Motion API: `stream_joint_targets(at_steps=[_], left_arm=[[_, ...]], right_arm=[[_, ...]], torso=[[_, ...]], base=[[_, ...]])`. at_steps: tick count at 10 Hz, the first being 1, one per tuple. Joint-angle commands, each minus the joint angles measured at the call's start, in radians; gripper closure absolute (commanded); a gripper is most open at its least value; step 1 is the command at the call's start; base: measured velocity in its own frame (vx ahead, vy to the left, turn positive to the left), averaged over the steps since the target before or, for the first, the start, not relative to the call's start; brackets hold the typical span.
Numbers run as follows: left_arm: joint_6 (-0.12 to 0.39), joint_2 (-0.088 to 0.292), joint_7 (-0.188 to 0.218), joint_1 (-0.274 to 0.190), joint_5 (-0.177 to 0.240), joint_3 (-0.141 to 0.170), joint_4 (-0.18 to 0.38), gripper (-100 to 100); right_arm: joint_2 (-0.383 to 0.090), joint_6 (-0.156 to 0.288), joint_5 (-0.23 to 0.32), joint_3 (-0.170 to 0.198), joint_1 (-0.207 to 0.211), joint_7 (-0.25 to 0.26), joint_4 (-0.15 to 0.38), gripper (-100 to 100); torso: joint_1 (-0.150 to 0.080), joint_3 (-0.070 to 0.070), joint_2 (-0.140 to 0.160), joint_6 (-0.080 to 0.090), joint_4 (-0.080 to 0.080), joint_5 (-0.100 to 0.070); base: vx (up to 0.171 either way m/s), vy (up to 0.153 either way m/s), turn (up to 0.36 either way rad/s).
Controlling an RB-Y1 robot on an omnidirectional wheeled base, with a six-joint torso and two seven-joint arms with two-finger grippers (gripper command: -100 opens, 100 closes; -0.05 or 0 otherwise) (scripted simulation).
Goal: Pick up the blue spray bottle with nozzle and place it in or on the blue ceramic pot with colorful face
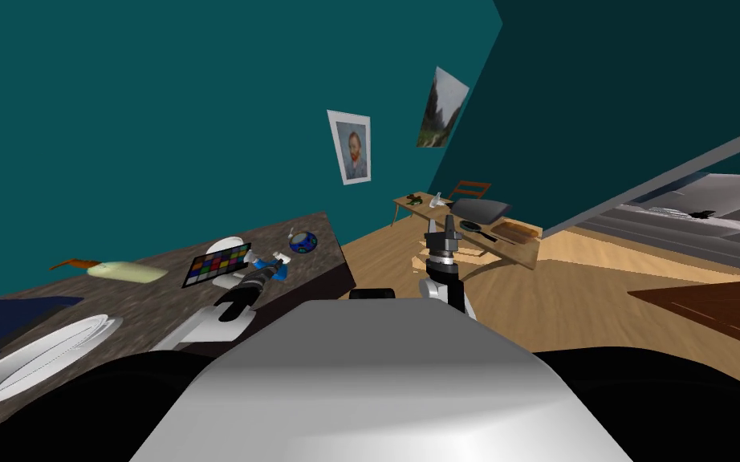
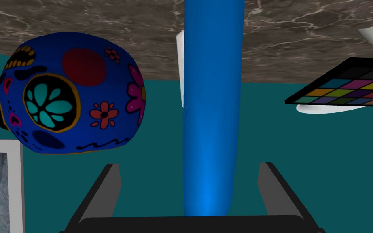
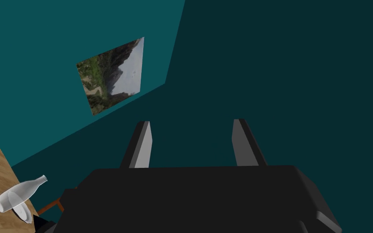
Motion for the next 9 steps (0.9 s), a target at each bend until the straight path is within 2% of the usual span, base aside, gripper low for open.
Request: stream_joint_targets(at_steps=[1, 2, 6, 7, 8, 9], left_arm=[[0.0, 0.0, 0.0, 0.0, 0.0, 0.0, 0.0, -100], [-0.001, 0.0, 0.0, 0.0, 0.0, 0.001, 0.002, 100], [0.0, 0.0, 0.0, 0.0, 0.0, 0.001, 0.002, 100], [0.0, 0.0, 0.0, 0.0, 0.0, 0.001, 0.002, 0], [-0.001, -0.007, -0.007, 0.017, -0.01, -0.013, -0.037, 100], [0.0, -0.009, -0.01, 0.021, -0.013, -0.017, -0.05, 100]], right_arm=[[0.0, 0.0, 0.0, 0.0, 0.0, 0.0, 0.0, 0], [0.0, 0.0, 0.0, 0.0, 0.0, 0.0, 0.0, 0], [0.0, 0.0, 0.0, 0.0, 0.0, 0.0, 0.0, 0], [0.0, 0.0, 0.0, 0.0, 0.0, 0.0, 0.0, 0], [0.0, 0.0, 0.0, 0.0, 0.0, 0.0, 0.0, 0], [0.0, 0.0, 0.0, 0.0, 0.0, 0.0, 0.0, 0]], torso=[[0.0, 0.0, 0.0, 0.0, 0.0, 0.0], [0.0, 0.0, -0.001, 0.0, 0.0, 0.0], [0.001, -0.001, -0.002, 0.0, 0.0, 0.001], [0.001, -0.001, -0.002, 0.0, 0.0, 0.0], [0.001, -0.001, -0.002, 0.0, 0.0, 0.0], [0.001, -0.001, -0.002, -0.002, -0.001, 0.0]], base=[[-0.008, -0.005, -0.012], [0.0, 0.0, 0.0], [0.0, 0.0, 0.0], [0.0, 0.0, 0.0], [0.028, 0.019, 0.241], [0.047, 0.019, 0.205]])
